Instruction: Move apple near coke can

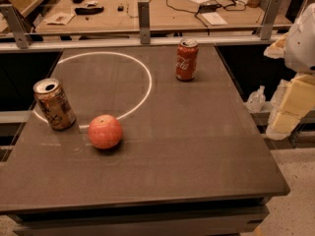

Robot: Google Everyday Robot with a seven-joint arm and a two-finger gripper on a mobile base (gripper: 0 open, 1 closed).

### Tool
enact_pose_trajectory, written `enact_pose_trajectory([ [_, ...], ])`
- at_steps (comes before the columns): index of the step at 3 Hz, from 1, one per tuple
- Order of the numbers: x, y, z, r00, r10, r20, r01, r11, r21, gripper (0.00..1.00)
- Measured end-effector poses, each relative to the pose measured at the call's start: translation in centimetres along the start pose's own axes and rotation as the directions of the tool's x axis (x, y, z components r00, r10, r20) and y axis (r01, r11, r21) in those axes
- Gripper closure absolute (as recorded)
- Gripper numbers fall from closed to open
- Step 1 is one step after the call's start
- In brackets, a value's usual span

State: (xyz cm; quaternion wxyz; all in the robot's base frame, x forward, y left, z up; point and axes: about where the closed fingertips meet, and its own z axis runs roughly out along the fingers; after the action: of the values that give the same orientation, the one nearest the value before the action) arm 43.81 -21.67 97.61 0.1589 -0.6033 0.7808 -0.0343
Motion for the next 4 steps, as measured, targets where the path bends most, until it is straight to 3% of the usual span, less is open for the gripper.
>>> enact_pose_trajectory([
  [1, 0.0, 0.0, 0.0, 1.000, 0.000, 0.000, 0.000, 1.0000, 0.000, 0.00],
  [2, -0.1, 0.0, -0.1, 0.999, 0.018, 0.048, -0.018, 0.9997, -0.018, 0.00],
  [3, 0.2, 0.2, 0.6, 0.983, 0.090, 0.162, -0.079, 0.9941, -0.074, 0.00],
  [4, -0.4, 0.8, 1.3, 0.946, 0.119, 0.303, -0.082, 0.9879, -0.131, 0.00],
])
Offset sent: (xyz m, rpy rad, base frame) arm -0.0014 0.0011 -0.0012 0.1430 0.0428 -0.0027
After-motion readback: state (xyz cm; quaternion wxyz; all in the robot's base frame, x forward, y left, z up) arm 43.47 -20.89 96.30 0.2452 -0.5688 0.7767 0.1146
